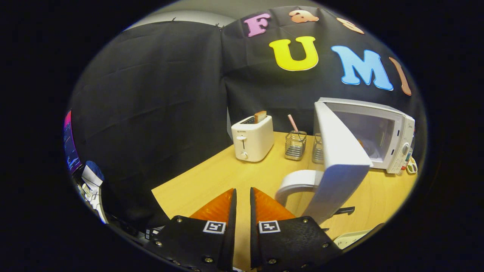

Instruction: Open the microwave, put the food inside, and close the microwave door.

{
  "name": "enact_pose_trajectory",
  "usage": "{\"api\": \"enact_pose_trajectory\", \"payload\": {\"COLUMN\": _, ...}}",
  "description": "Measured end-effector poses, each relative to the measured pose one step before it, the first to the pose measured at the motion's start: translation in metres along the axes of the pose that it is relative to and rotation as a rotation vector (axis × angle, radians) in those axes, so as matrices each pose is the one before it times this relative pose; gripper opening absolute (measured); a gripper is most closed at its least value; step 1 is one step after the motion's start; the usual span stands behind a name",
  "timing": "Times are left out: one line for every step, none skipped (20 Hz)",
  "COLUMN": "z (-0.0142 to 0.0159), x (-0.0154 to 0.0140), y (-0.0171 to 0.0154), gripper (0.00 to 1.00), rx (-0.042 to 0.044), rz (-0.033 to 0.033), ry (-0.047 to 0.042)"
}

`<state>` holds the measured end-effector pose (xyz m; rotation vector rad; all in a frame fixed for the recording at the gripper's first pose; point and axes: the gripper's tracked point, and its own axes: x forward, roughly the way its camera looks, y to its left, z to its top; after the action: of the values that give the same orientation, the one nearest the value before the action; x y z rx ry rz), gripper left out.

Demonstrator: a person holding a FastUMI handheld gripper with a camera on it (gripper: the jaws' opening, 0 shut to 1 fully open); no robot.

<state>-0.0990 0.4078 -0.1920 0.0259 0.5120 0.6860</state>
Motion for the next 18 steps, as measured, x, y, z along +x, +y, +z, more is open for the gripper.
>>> {"api": "enact_pose_trajectory", "payload": {"z": -0.00428, "x": 0.00374, "y": -0.00582, "gripper": 0.03, "rx": 0.00456, "rz": -0.02389, "ry": -0.0015}}
{"api": "enact_pose_trajectory", "payload": {"z": -0.00389, "x": -0.00052, "y": -0.00605, "gripper": 0.01, "rx": -0.00522, "rz": -0.01695, "ry": 0.00868}}
{"api": "enact_pose_trajectory", "payload": {"z": -0.00834, "x": 0.00146, "y": -0.00811, "gripper": 0.01, "rx": 0.00427, "rz": -0.01017, "ry": 0.00625}}
{"api": "enact_pose_trajectory", "payload": {"z": -0.00162, "x": -0.00026, "y": -0.00502, "gripper": 0.01, "rx": 0.01357, "rz": -0.00097, "ry": 0.0019}}
{"api": "enact_pose_trajectory", "payload": {"z": -0.00132, "x": -0.00069, "y": -0.00521, "gripper": 0.01, "rx": 0.01398, "rz": -0.00203, "ry": 0.00026}}
{"api": "enact_pose_trajectory", "payload": {"z": 0.00055, "x": -0.00256, "y": -0.00777, "gripper": 0.01, "rx": 0.005, "rz": -0.00841, "ry": 0.00164}}
{"api": "enact_pose_trajectory", "payload": {"z": 0.00079, "x": -0.00199, "y": -0.0077, "gripper": 0.01, "rx": -0.00003, "rz": -0.01188, "ry": -0.00003}}
{"api": "enact_pose_trajectory", "payload": {"z": 0.00157, "x": -0.00257, "y": -0.01009, "gripper": 0.01, "rx": 0.0001, "rz": -0.01427, "ry": -0.00226}}
{"api": "enact_pose_trajectory", "payload": {"z": 0.00042, "x": -0.00195, "y": -0.00936, "gripper": 0.01, "rx": 0.0024, "rz": -0.01417, "ry": -0.00232}}
{"api": "enact_pose_trajectory", "payload": {"z": 0.00171, "x": -0.00224, "y": -0.01216, "gripper": 0.01, "rx": 0.00545, "rz": -0.01621, "ry": -0.00144}}
{"api": "enact_pose_trajectory", "payload": {"z": 0.00046, "x": -0.00219, "y": -0.00936, "gripper": 0.01, "rx": 0.00532, "rz": -0.01517, "ry": -0.00171}}
{"api": "enact_pose_trajectory", "payload": {"z": 0.00222, "x": -0.00166, "y": -0.01222, "gripper": 0.01, "rx": 0.00515, "rz": -0.01781, "ry": -0.00147}}
{"api": "enact_pose_trajectory", "payload": {"z": 0.00164, "x": -0.00125, "y": -0.01137, "gripper": 0.01, "rx": 0.00524, "rz": -0.01804, "ry": -0.00314}}
{"api": "enact_pose_trajectory", "payload": {"z": 0.00285, "x": -0.00094, "y": -0.01367, "gripper": 0.01, "rx": 0.00794, "rz": -0.01976, "ry": -0.0026}}
{"api": "enact_pose_trajectory", "payload": {"z": 0.00123, "x": 0.00045, "y": -0.01137, "gripper": 0.01, "rx": 0.00761, "rz": -0.01848, "ry": -0.00179}}
{"api": "enact_pose_trajectory", "payload": {"z": 0.00169, "x": -0.00046, "y": -0.0107, "gripper": 0.01, "rx": 0.00699, "rz": -0.01605, "ry": -0.00287}}
{"api": "enact_pose_trajectory", "payload": {"z": 0.00212, "x": 0.0008, "y": -0.01054, "gripper": 0.01, "rx": 0.00796, "rz": -0.01709, "ry": -0.00248}}
{"api": "enact_pose_trajectory", "payload": {"z": 0.00265, "x": 0.00079, "y": -0.01084, "gripper": 0.01, "rx": 0.00894, "rz": -0.01626, "ry": -0.00262}}
